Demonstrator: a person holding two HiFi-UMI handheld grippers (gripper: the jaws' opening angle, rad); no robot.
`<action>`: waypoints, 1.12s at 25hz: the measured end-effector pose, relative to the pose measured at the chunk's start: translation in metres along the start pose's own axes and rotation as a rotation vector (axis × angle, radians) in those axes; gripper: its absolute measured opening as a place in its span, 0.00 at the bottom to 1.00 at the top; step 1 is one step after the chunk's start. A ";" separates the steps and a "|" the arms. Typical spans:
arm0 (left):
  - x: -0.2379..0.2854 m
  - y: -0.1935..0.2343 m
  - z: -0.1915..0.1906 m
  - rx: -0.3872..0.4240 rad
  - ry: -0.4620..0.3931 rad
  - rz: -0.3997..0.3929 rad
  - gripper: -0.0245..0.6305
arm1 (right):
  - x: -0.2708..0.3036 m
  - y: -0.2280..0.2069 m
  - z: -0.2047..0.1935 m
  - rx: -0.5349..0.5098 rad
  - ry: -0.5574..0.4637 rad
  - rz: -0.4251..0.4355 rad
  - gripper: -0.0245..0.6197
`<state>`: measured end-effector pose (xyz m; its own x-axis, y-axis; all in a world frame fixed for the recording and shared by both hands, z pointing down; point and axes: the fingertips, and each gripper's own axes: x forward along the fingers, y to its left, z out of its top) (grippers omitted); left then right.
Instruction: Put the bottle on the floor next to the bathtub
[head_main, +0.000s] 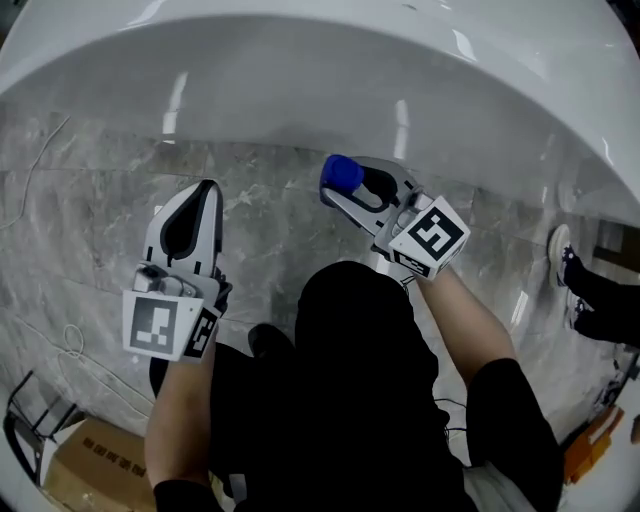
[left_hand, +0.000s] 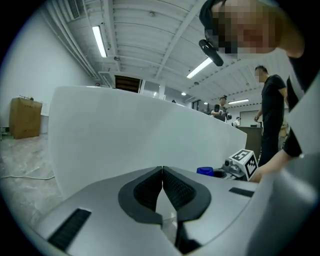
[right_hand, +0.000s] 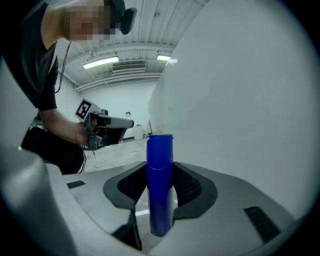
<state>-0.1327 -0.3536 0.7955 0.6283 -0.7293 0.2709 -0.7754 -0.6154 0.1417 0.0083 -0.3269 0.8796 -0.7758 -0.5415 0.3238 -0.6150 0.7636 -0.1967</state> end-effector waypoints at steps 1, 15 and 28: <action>0.005 -0.005 -0.008 0.003 0.009 -0.010 0.06 | 0.001 -0.004 -0.010 0.010 0.001 -0.006 0.30; 0.037 -0.014 -0.063 -0.058 0.059 -0.075 0.06 | 0.028 -0.026 -0.098 -0.007 0.061 -0.042 0.30; 0.051 -0.031 -0.068 -0.004 0.093 -0.134 0.06 | 0.042 -0.044 -0.154 0.011 0.074 -0.115 0.30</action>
<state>-0.0806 -0.3517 0.8694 0.7179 -0.6097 0.3361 -0.6852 -0.7042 0.1862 0.0242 -0.3295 1.0446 -0.6877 -0.5974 0.4125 -0.7013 0.6936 -0.1646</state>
